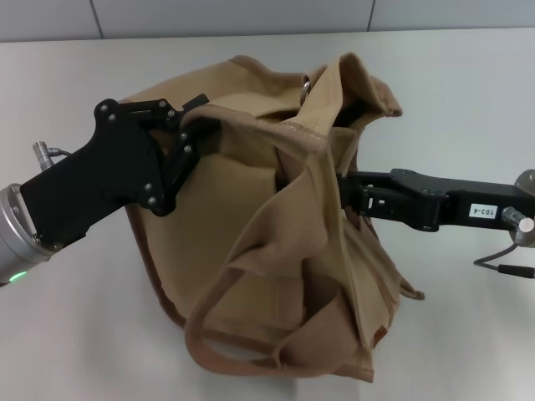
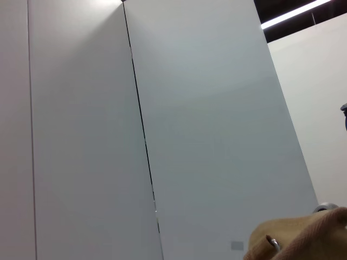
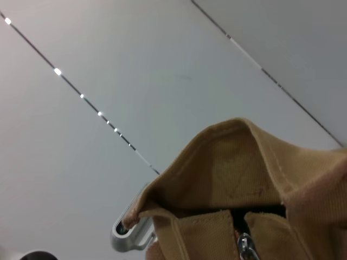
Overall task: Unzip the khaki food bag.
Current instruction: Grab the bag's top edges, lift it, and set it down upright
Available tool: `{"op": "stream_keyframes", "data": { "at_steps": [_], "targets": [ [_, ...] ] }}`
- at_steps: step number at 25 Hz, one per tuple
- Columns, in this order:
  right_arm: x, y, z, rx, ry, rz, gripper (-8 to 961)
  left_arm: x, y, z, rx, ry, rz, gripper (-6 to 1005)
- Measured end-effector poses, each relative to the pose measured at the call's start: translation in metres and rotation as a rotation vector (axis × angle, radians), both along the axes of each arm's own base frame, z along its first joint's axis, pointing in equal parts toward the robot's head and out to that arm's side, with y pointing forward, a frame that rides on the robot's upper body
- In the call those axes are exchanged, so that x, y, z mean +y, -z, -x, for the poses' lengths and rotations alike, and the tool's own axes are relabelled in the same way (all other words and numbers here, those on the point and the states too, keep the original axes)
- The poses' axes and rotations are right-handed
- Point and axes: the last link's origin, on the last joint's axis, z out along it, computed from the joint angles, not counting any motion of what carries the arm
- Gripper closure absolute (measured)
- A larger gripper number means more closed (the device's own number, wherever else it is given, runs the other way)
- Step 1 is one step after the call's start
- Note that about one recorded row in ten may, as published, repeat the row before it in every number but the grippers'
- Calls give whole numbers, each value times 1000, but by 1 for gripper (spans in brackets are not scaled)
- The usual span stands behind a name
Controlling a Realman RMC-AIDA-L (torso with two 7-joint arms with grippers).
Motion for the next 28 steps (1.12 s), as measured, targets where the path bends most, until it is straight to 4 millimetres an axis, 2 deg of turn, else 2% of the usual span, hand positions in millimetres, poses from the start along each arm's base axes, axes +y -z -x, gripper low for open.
{"op": "stream_keyframes", "data": {
  "at_steps": [20, 25, 28],
  "targets": [
    [-9, -2, 6, 34, -73, 32, 674, 1, 0, -1, 1, 1, 1, 937],
    [-10, -3, 7, 37, -83, 31, 819, 2, 0, -2, 1, 4, 0, 936],
    [-9, -4, 7, 36, -84, 30, 846, 3, 0, -2, 1, 4, -1, 936]
  ]
}}
